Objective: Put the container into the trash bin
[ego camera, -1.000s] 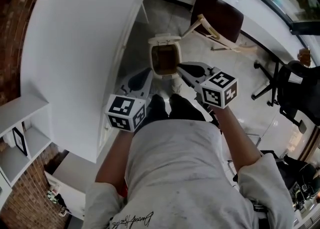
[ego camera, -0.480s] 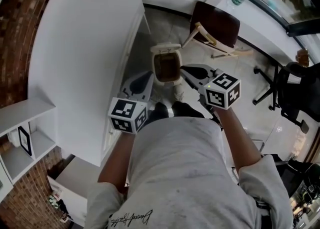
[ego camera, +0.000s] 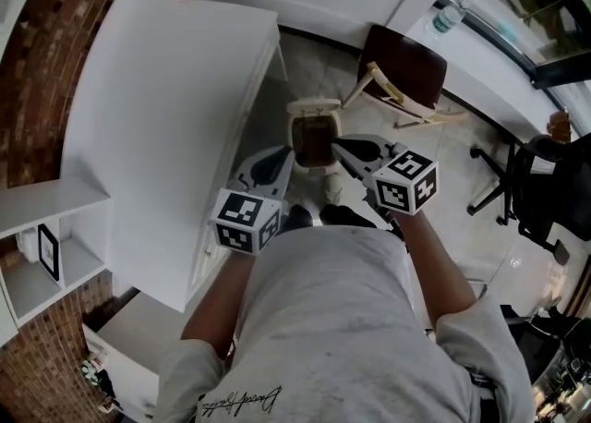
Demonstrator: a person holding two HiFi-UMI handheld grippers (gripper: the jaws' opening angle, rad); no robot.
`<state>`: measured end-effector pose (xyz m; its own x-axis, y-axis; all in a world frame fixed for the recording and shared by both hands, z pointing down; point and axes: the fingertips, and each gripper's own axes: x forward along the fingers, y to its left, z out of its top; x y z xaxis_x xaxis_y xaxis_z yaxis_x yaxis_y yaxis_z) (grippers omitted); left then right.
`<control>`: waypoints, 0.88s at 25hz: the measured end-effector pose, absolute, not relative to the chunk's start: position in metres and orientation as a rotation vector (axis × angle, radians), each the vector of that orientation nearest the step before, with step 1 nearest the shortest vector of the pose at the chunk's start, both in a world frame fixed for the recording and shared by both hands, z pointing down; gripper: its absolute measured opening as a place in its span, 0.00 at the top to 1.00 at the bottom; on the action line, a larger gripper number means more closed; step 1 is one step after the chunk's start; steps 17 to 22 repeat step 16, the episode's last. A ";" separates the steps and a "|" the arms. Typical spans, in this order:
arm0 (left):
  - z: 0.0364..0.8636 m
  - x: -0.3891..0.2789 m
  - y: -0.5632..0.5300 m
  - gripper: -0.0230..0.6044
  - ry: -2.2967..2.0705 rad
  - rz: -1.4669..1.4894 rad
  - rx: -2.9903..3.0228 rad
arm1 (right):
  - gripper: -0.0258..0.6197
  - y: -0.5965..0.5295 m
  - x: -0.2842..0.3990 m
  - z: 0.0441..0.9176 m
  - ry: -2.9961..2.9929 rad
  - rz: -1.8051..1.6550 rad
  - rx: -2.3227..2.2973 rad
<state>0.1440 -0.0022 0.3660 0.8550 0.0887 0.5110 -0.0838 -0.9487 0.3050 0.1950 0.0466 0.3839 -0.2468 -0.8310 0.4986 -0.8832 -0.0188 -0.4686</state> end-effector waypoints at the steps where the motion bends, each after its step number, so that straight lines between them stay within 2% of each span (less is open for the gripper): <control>1: 0.365 0.144 -0.002 0.93 0.007 0.773 2.715 | 0.92 0.046 0.194 0.384 -2.152 1.127 1.880; 22: 0.354 0.141 0.003 0.93 -0.017 0.772 2.721 | 0.92 0.048 0.184 0.384 -2.169 1.131 1.824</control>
